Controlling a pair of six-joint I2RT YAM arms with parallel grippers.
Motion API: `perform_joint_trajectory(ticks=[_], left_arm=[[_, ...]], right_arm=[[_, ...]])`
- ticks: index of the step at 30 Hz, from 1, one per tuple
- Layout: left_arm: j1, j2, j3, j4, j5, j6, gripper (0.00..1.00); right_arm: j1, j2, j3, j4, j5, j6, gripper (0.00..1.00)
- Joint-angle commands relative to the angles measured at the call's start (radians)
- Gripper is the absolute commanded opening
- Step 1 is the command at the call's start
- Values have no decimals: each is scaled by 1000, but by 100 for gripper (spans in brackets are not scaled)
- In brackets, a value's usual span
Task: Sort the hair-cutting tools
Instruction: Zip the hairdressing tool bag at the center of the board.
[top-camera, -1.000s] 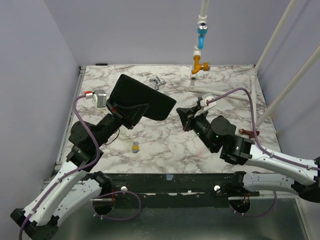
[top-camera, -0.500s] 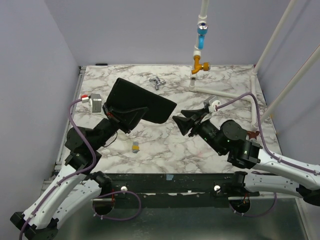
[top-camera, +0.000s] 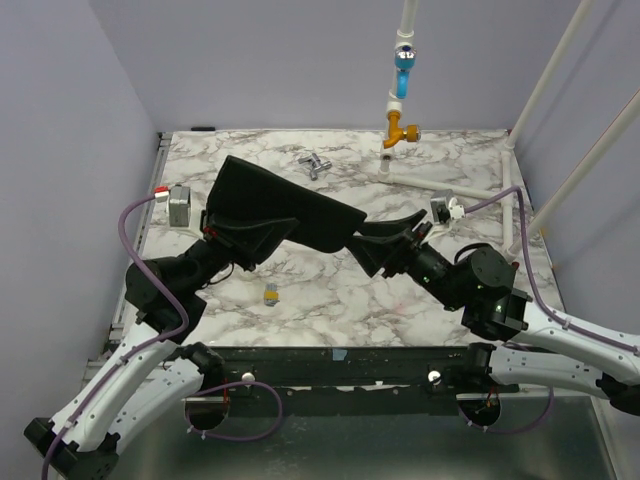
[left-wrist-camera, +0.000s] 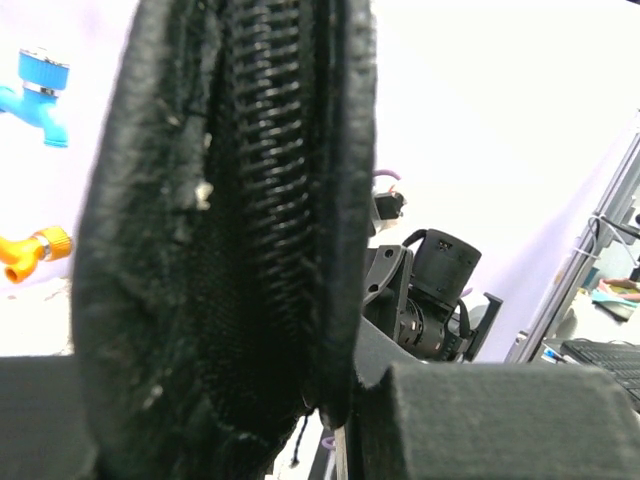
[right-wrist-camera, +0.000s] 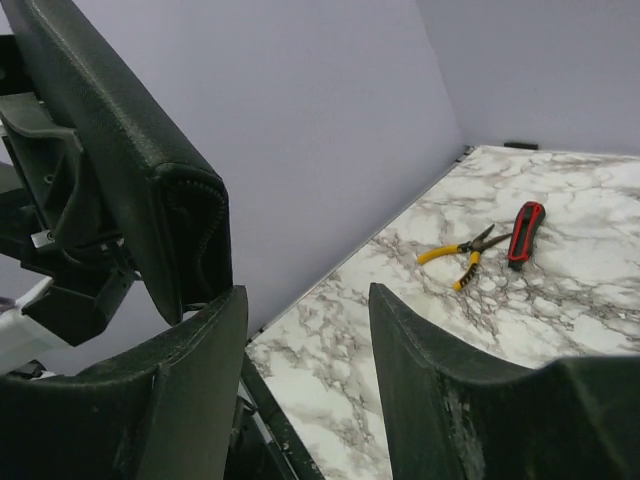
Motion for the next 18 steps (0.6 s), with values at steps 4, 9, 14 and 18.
perform_joint_trajectory(ticks=[4,9,14,18], left_arm=[[7,12,7,142,61,-73,0],[7,10,7,147,59,-77,0],[6,18,8,159,63,-89,0],[7,34,16,179,73,-107,0]], right_arm=[[2,-50,-32,127,-45,144,56],[1,-89,-45,142,-40,156,56],[2,-81,-29,136,-77,159,56],[2,-30,0,125,-127,166,56]])
